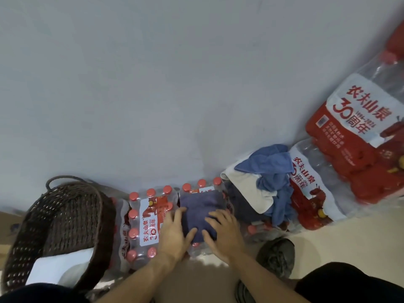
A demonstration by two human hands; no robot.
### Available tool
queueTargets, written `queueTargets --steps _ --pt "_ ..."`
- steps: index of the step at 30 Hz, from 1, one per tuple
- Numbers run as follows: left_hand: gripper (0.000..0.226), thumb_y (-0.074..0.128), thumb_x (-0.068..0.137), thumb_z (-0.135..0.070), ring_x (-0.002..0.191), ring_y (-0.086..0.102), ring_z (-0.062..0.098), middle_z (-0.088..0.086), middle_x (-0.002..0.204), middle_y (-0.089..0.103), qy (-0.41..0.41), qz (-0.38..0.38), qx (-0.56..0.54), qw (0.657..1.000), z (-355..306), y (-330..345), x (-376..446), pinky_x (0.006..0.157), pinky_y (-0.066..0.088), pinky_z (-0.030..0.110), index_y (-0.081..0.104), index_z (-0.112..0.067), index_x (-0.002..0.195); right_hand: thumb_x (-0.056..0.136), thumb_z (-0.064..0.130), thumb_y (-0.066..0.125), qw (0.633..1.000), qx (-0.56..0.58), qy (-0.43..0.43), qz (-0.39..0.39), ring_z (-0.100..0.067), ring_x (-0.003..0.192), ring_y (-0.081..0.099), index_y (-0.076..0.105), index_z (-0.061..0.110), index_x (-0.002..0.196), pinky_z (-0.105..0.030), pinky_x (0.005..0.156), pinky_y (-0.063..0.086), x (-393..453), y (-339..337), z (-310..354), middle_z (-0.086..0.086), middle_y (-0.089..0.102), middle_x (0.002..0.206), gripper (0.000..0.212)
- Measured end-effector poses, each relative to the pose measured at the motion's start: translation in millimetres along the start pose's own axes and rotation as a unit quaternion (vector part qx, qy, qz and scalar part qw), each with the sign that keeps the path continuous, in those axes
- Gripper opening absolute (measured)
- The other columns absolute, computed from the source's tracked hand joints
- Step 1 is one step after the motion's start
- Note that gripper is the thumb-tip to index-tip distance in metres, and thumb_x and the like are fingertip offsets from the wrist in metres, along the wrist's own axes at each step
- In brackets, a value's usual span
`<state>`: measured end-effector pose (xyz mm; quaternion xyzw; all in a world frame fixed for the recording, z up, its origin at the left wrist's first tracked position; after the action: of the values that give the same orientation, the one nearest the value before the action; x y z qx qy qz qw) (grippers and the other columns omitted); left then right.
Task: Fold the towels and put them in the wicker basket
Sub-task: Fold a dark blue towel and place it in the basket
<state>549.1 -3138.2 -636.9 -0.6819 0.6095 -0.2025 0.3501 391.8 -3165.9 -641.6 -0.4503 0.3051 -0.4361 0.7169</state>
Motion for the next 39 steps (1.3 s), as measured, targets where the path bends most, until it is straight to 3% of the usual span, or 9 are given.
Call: queueTargets --steps 4,9,14,16,18,23,26,31,39 --pt "0.048 0.068 0.076 -0.048 0.111 0.053 0.012 -0.008 0.123 0.056 0.142 0.085 0.090 0.982 -22 21 -3 0.101 0.045 0.032 0.057 -0.023 0.116 0.079 0.037 0.073 0.996 0.070 -0.019 0.055 -0.023 0.133 0.046 0.062 0.013 0.130 -0.034 0.115 0.031 -10 11 -9 -0.002 0.053 0.141 0.057" --pt "0.062 0.067 0.087 -0.029 0.146 0.025 0.011 -0.005 0.157 0.031 0.135 0.135 0.156 0.969 -5 42 -9 0.113 0.002 0.013 0.043 -0.024 0.145 0.084 0.024 0.067 0.992 0.074 0.002 0.103 -0.017 0.140 0.036 0.052 0.012 0.140 -0.012 0.111 0.013 -2 9 -11 -0.001 0.044 0.149 0.059" --pt "0.048 0.056 0.094 -0.013 0.143 0.031 0.009 -0.001 0.156 0.035 0.132 0.155 0.145 0.968 -2 41 -3 0.113 0.013 0.007 0.049 -0.019 0.142 0.085 0.030 0.066 0.990 0.038 0.000 0.136 -0.012 0.141 0.033 0.048 0.019 0.144 -0.015 0.113 0.019 2 14 -14 0.004 0.040 0.152 0.062" --pt "0.036 0.054 0.097 -0.016 0.125 0.050 0.012 0.007 0.143 0.051 0.131 0.163 0.101 0.973 -7 34 -2 0.101 0.031 0.002 0.056 -0.016 0.132 0.083 0.032 0.067 0.992 0.040 0.016 0.122 -0.013 0.137 0.040 0.055 0.020 0.138 -0.019 0.113 0.024 4 9 -19 0.003 0.047 0.147 0.058" --pt "0.015 0.051 0.097 -0.029 0.093 0.061 0.009 -0.006 0.112 0.064 0.146 0.125 0.107 0.976 -11 23 1 0.089 0.049 0.018 0.056 -0.039 0.108 0.078 0.033 0.069 0.994 0.051 0.034 0.093 -0.015 0.127 0.051 0.065 0.021 0.124 -0.026 0.109 0.036 5 0 -21 0.004 0.059 0.134 0.048" --pt "0.013 0.039 0.100 -0.044 0.069 0.059 0.005 -0.014 0.082 0.057 0.072 0.121 0.066 0.988 -3 16 -1 0.057 0.043 0.015 0.040 -0.039 0.088 0.075 0.031 0.066 0.988 0.080 0.069 0.109 -0.019 0.082 0.064 0.069 0.019 0.081 -0.033 0.068 0.051 3 -5 -26 0.001 0.071 0.083 0.014" --pt "0.010 0.050 0.098 -0.044 0.075 0.065 0.006 -0.010 0.088 0.063 0.008 0.124 -0.019 0.992 5 15 -7 0.062 0.051 0.013 0.049 -0.035 0.093 0.073 0.031 0.069 0.971 0.152 0.133 0.129 -0.007 0.071 0.063 0.066 0.025 0.080 -0.012 0.054 0.044 -3 -3 -44 0.008 0.067 0.075 0.010" --pt "0.034 0.070 0.085 -0.040 0.091 0.066 0.009 -0.011 0.102 0.065 -0.036 0.211 -0.060 0.975 11 27 -13 0.080 0.055 0.023 0.051 -0.034 0.112 0.082 0.030 0.074 0.933 0.274 0.221 0.073 -0.012 0.089 0.065 0.062 0.024 0.095 -0.025 0.076 0.052 -15 3 -72 0.004 0.070 0.094 0.019" --pt "0.018 0.058 0.095 -0.032 0.077 0.066 0.009 -0.008 0.090 0.063 -0.156 0.098 -0.085 0.979 32 18 -4 0.065 0.054 0.019 0.047 -0.025 0.107 0.098 0.042 0.053 0.958 0.184 0.217 0.026 -0.025 0.106 0.057 0.058 0.023 0.128 -0.031 0.087 0.048 -9 -1 -65 -0.007 0.064 0.112 0.036"
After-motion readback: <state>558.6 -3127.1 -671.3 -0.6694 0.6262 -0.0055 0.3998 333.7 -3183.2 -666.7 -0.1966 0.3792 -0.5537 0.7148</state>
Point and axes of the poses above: each hand's wrist, its own x-axis towards the middle knuckle, its own y-axis out of the palm, z = x × y, the point moved 10 cm from there along x, towards the middle knuckle
